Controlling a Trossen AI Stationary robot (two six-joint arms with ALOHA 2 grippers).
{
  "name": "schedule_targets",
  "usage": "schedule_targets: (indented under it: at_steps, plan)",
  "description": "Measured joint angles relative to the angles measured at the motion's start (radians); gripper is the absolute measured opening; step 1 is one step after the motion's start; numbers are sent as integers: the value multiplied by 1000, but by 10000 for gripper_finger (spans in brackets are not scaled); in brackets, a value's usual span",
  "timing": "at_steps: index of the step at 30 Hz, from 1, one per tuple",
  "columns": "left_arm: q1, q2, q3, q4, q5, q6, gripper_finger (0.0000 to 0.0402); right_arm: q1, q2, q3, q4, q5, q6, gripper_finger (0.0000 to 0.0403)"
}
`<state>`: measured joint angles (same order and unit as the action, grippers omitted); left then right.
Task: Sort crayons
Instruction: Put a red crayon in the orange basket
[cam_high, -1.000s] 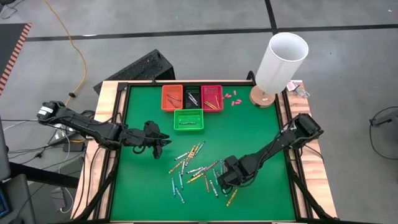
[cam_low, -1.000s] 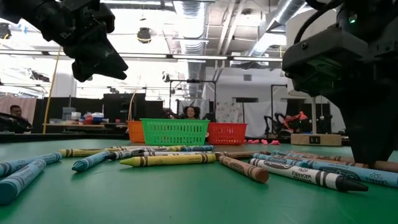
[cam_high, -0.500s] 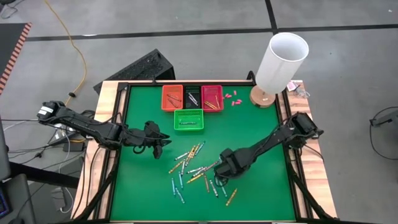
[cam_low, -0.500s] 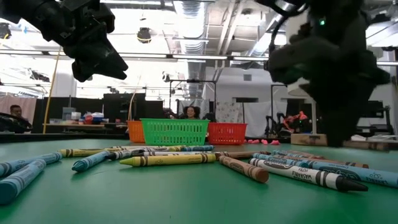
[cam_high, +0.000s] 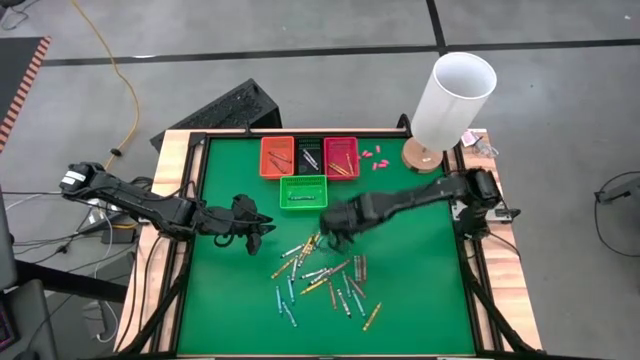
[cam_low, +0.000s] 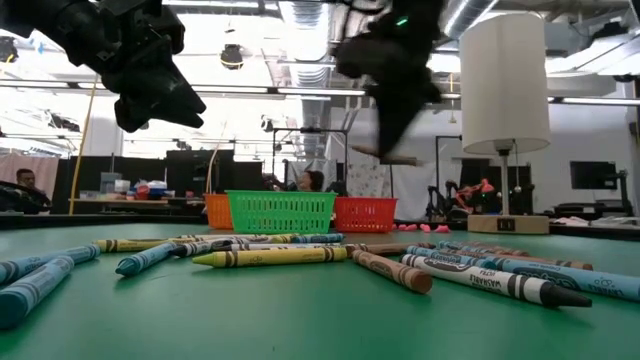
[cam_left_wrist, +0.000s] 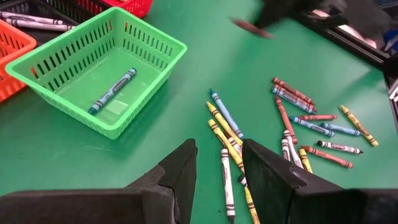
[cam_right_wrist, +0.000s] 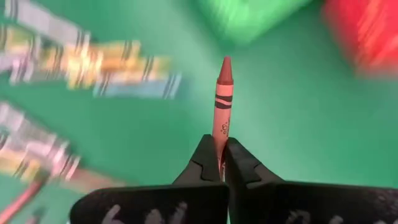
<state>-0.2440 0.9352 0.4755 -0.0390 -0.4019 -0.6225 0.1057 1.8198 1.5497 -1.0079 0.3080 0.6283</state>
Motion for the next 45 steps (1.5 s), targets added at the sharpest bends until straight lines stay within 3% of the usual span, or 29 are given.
schedule_targets:
  at_steps: [4, 10, 17, 21, 35, 45]
  plan:
    - [0, 0, 0, 0, 0, -1, 119, -110, 0, 5, 273, 59, -199, 1]
    - [0, 0, 0, 0, -1, 3, 119, -223, 2, -57, 767, 60, -423, 1]
    - [0, 0, 0, -1, -4, 8, 119, -304, 27, -132, 1158, 56, -473, 1]
    - [0, 0, 0, 0, -5, 12, 119, -333, 105, -132, 1322, -37, -481, 1]
    - [0, 0, 0, -6, -3, -2, 119, -404, 230, -75, 1366, -75, -470, 2]
    - [0, 0, 0, -2, -4, -14, 119, -444, 266, -73, 1352, -103, -405, 36]
